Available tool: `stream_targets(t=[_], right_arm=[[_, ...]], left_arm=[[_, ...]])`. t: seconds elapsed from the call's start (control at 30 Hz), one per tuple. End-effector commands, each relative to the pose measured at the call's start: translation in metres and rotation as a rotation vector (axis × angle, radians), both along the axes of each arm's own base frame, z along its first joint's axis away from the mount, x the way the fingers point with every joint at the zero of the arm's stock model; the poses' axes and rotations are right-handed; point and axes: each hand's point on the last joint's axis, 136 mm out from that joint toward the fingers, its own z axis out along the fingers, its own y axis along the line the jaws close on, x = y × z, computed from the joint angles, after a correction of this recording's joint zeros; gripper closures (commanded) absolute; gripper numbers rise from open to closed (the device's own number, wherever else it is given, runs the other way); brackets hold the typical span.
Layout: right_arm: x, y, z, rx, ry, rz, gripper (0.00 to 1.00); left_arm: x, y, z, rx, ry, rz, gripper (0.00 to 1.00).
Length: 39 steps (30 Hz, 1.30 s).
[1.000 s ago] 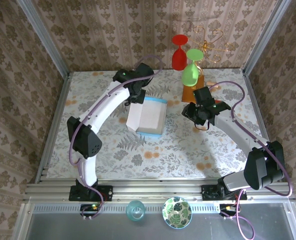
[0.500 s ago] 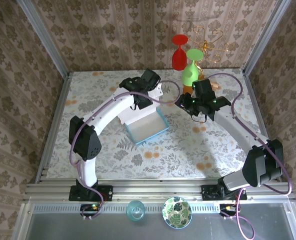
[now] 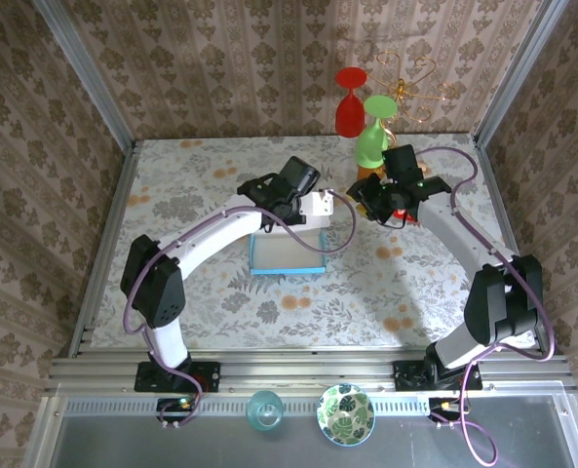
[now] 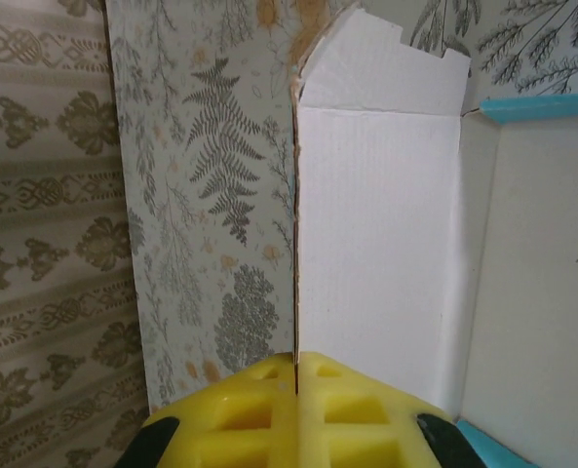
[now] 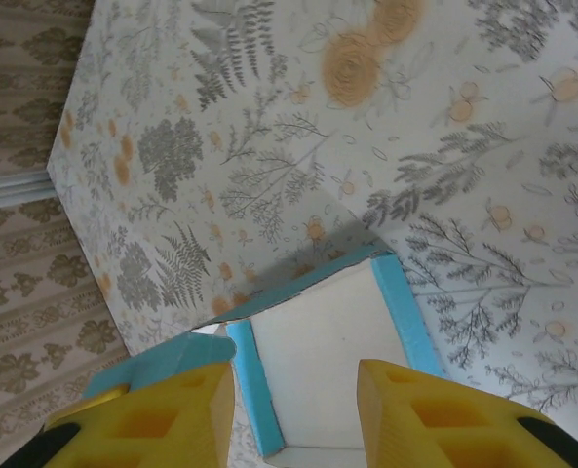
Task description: Fold the paper box
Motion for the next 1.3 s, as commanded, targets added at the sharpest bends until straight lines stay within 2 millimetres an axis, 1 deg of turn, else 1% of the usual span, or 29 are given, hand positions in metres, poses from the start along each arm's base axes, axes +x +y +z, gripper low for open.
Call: stream_targets(t=[0.0, 0.07, 0.1, 0.13, 0.17, 0.27, 0.33, 0.37, 0.43, 0.53, 0.63, 0.8, 0.9, 1.03, 1.17, 1.27], right_arm=[[0.008, 0.008, 0.015, -0.098, -0.264, 0.207, 0.59], [0.001, 0.004, 0.015, -0.186, -0.428, 0.314, 0.58], [-0.003, 0.002, 0.013, -0.219, -0.493, 0.343, 0.58], [-0.005, -0.001, 0.015, -0.253, -0.571, 0.361, 0.56], [-0.008, -0.002, 0.014, -0.284, -0.642, 0.388, 0.55], [-0.007, 0.0, 0.008, -0.361, -0.798, 0.445, 0.52], [-0.001, 0.005, 0.007, -0.38, -0.851, 0.484, 0.52], [0.003, 0.01, -0.003, -0.373, -0.836, 0.515, 0.52], [0.007, 0.022, -0.01, -0.362, -0.834, 0.582, 0.52], [0.007, 0.04, -0.016, -0.376, -0.854, 0.668, 0.51], [0.006, 0.055, -0.017, -0.385, -0.876, 0.738, 0.51], [0.01, 0.065, -0.023, -0.41, -0.872, 0.793, 0.5], [0.012, 0.073, -0.026, -0.4, -0.86, 0.83, 0.52], [0.011, 0.08, -0.034, -0.405, -0.84, 0.869, 0.6], [0.011, 0.081, -0.04, -0.417, -0.817, 0.878, 0.73], [0.014, 0.081, -0.04, -0.442, -0.811, 0.868, 0.81]], left_arm=[[-0.003, -0.003, 0.021, -0.038, -0.037, -0.051, 1.0], [-0.004, -0.003, 0.022, -0.046, -0.016, -0.066, 1.0], [-0.004, -0.001, 0.023, -0.051, -0.009, -0.069, 1.0], [-0.004, 0.0, 0.023, -0.059, 0.002, -0.072, 1.0], [-0.005, 0.0, 0.024, -0.069, 0.015, -0.076, 1.0], [-0.008, 0.002, 0.024, -0.096, 0.054, -0.083, 1.0], [-0.009, 0.004, 0.023, -0.108, 0.076, -0.088, 1.0], [-0.008, 0.006, 0.022, -0.115, 0.086, -0.087, 1.0], [-0.009, 0.007, 0.021, -0.125, 0.103, -0.092, 1.0], [-0.008, 0.006, 0.02, -0.137, 0.12, -0.096, 1.0], [-0.007, 0.005, 0.019, -0.14, 0.127, -0.094, 1.0], [-0.007, 0.004, 0.018, -0.15, 0.138, -0.092, 1.0], [-0.007, 0.004, 0.017, -0.152, 0.141, -0.087, 1.0], [-0.006, 0.004, 0.016, -0.155, 0.14, -0.079, 1.0], [-0.005, 0.002, 0.016, -0.16, 0.142, -0.074, 1.0], [-0.004, 0.002, 0.016, -0.165, 0.143, -0.069, 1.0]])
